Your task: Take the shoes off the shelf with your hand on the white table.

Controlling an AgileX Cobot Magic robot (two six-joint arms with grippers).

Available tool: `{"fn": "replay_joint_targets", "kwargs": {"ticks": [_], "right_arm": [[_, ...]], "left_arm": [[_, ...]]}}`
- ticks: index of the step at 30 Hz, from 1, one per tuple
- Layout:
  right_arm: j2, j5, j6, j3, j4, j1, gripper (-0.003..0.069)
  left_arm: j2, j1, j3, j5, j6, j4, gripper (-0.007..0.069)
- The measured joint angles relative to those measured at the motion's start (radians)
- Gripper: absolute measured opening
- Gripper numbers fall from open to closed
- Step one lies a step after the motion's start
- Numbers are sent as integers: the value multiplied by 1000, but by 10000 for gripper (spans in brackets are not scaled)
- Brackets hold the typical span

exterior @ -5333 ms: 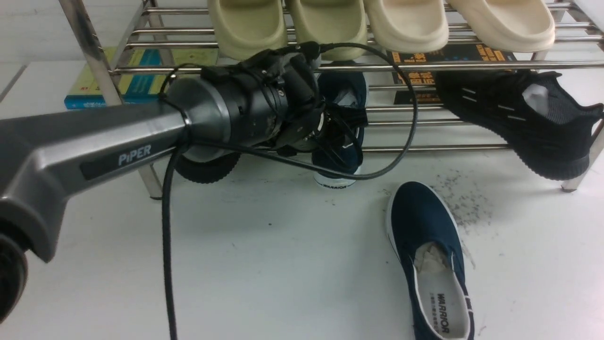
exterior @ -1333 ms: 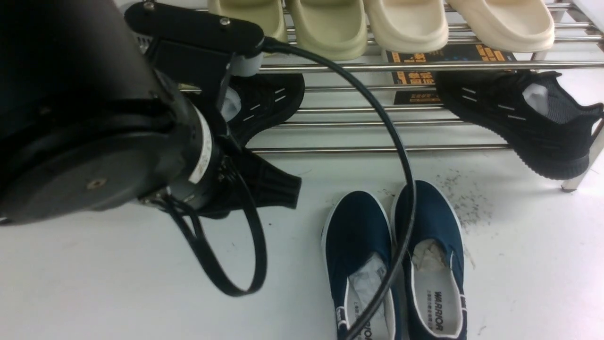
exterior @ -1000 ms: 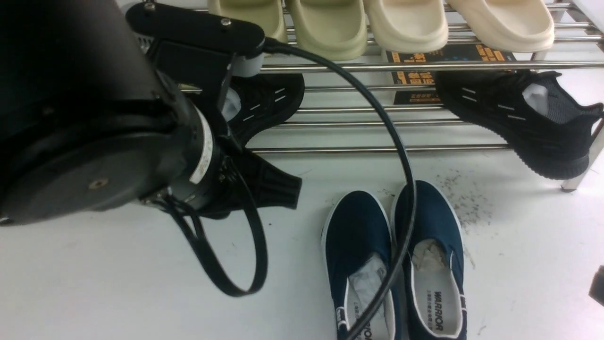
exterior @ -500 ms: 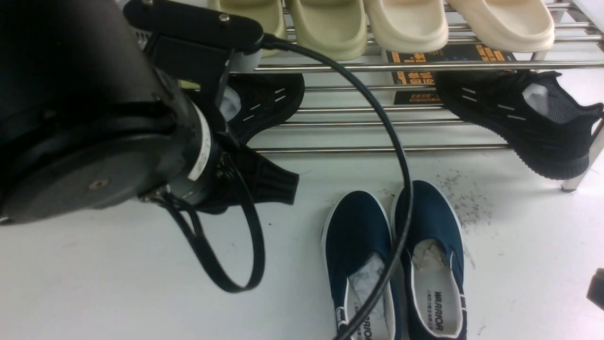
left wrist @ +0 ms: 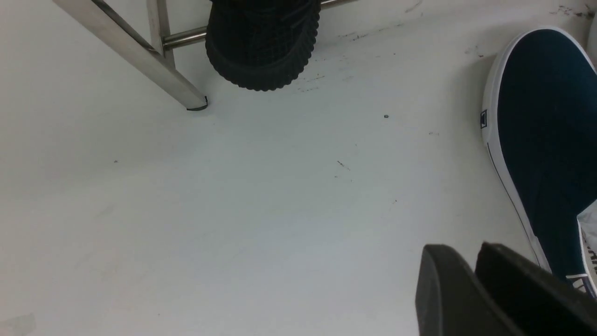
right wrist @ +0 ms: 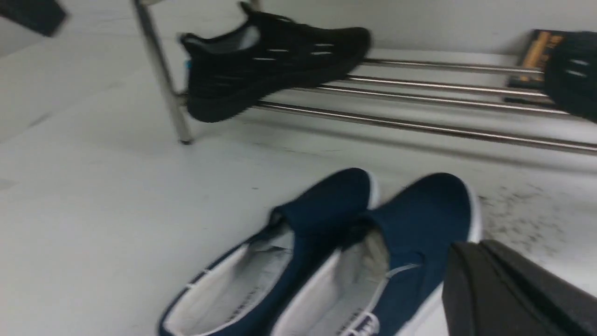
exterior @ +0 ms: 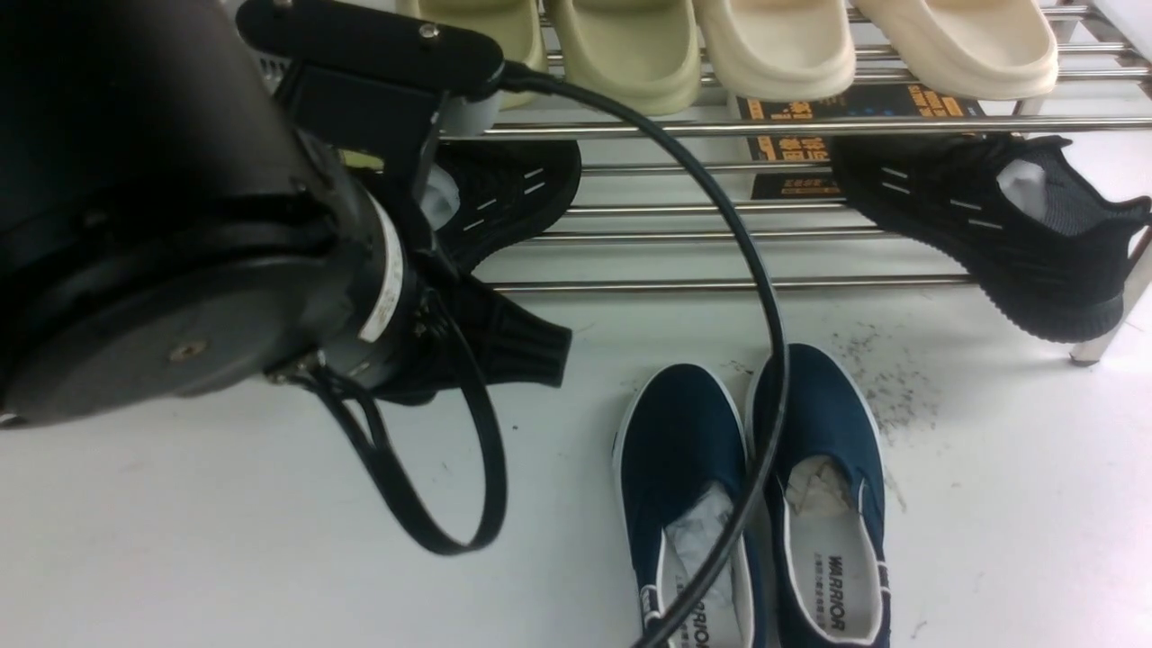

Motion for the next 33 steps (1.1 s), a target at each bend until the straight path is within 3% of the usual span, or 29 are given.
{"fn": "replay_joint_targets", "kwargs": {"ticks": [7,11,19,33], "right_arm": [[-82,-4,0,183,-61,-310,13],[-114,15,0,256,-96,-397,15],[-164,31,0,254,-92,-448,21],[-164,30,0,254,-73,-480,28]], "left_arm": [[0,0,0,-2,0,40,138],[0,0,0,-2,0,45,138],[-1,0,0,9,8,54,121],[-171,0,0,10,42,-14,10]]}}
